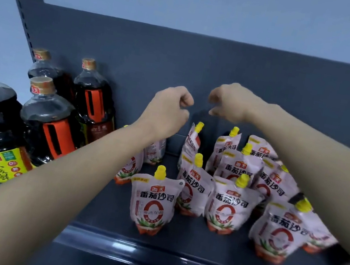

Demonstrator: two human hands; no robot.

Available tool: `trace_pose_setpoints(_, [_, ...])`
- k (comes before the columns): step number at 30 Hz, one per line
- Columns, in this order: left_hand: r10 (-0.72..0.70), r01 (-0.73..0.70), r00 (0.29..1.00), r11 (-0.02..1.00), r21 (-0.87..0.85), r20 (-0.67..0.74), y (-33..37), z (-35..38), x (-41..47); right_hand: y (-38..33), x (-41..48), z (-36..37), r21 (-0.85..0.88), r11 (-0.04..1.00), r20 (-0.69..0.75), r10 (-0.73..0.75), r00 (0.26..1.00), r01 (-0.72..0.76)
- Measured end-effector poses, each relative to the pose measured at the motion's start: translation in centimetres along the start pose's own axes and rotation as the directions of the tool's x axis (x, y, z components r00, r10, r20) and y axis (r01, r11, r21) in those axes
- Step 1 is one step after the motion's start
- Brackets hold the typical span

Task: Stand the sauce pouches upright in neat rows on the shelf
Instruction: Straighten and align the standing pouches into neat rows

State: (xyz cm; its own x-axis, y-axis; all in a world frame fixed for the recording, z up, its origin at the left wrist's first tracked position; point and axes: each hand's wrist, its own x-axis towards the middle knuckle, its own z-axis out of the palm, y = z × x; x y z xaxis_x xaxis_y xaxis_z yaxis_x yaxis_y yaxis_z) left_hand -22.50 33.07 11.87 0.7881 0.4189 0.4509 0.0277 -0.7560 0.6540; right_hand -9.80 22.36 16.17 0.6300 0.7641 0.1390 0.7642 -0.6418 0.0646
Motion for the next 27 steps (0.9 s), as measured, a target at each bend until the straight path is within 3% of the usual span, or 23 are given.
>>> trace_pose_setpoints(6, [0.139, -0.127, 0.978, 0.988, -0.084, 0.157, 3.7, 2.4, -0.8, 3.5, -5.8, -0.4, -0.021, 0.981, 0.021, 0.193, 0.981, -0.193])
trace_pose_setpoints(16, [0.346, -0.293, 0.879, 0.935, -0.200, 0.329, 12.9, 9.8, -2.7, 12.4, -16.4, -1.5, -0.074, 0.881, 0.006, 0.470, 0.883, -0.468])
trace_pose_setpoints(27, [0.361, -0.324, 0.859, 0.932, -0.160, 0.362, 24.3, 21.5, -2.7, 27.9, -24.3, -1.7, -0.097, 0.865, -0.012, 0.493, 0.870, -0.492])
